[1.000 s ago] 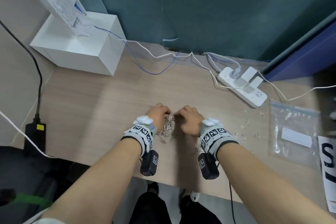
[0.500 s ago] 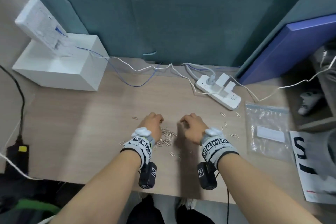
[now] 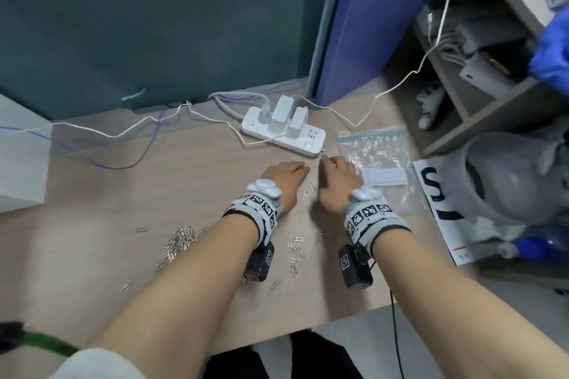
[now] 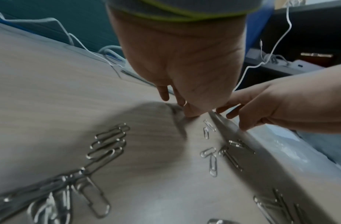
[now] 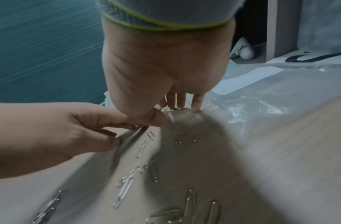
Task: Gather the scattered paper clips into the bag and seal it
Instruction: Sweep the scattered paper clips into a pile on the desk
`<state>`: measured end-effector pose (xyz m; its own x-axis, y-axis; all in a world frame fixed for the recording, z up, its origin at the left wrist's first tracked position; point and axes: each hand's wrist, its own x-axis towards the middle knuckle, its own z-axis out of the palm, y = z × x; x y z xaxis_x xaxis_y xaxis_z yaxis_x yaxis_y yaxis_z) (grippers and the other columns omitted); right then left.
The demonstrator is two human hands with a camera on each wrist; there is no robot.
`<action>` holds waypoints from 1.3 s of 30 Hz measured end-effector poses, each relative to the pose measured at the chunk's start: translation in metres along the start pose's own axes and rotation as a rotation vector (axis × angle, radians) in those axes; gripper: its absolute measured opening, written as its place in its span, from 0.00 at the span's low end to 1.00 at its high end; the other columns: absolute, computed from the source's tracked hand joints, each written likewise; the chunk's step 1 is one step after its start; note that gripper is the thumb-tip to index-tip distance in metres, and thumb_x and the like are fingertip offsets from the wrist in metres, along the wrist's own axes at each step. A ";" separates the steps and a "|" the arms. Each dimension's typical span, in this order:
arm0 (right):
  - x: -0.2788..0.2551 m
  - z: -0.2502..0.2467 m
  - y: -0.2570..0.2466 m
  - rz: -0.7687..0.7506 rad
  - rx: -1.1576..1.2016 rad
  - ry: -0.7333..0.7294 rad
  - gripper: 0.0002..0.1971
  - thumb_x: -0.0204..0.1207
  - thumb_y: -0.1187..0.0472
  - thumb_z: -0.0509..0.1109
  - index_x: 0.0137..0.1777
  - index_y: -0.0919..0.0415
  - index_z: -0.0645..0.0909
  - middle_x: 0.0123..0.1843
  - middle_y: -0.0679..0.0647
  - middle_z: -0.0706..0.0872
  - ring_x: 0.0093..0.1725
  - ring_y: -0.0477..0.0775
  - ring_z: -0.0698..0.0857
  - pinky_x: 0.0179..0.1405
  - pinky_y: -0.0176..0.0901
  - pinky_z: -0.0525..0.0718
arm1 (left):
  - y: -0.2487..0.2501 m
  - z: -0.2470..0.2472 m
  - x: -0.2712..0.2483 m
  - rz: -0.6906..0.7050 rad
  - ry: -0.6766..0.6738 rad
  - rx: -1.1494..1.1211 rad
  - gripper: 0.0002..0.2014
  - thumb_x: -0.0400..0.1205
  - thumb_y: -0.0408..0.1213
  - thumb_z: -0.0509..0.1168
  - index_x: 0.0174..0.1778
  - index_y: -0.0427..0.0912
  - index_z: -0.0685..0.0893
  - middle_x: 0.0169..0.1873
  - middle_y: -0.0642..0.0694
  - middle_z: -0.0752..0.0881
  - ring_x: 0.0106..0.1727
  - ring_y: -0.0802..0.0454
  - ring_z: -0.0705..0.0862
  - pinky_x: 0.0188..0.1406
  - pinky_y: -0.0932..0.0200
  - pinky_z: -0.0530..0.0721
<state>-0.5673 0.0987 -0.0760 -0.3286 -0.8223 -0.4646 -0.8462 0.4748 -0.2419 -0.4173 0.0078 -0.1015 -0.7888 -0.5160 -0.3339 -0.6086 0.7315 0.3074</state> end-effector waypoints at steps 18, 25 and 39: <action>-0.096 0.077 -0.034 0.007 0.402 -0.026 0.27 0.71 0.67 0.66 0.71 0.57 0.82 0.66 0.57 0.78 0.66 0.63 0.79 0.68 0.50 0.79 | -0.013 -0.005 -0.058 0.328 -0.261 0.150 0.28 0.76 0.33 0.63 0.75 0.53 0.77 0.72 0.50 0.77 0.70 0.43 0.74 0.64 0.45 0.79; -0.116 0.078 -0.017 0.301 0.430 0.196 0.26 0.76 0.65 0.66 0.75 0.53 0.78 0.74 0.55 0.75 0.73 0.62 0.74 0.71 0.52 0.77 | -0.008 -0.003 -0.065 0.381 -0.248 0.181 0.37 0.77 0.39 0.67 0.84 0.54 0.65 0.85 0.51 0.66 0.81 0.44 0.66 0.78 0.49 0.69; -0.134 0.100 -0.033 0.302 0.770 0.243 0.21 0.74 0.73 0.63 0.64 0.58 0.83 0.61 0.52 0.80 0.62 0.50 0.87 0.71 0.48 0.82 | 0.016 0.009 -0.049 0.486 -0.163 0.195 0.29 0.75 0.36 0.65 0.75 0.52 0.74 0.77 0.50 0.74 0.72 0.44 0.75 0.69 0.49 0.77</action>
<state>-0.4532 0.2251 -0.0912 -0.6489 -0.6290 -0.4282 -0.2168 0.6923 -0.6883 -0.3873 0.0488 -0.0880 -0.9424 -0.0337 -0.3329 -0.1379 0.9456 0.2945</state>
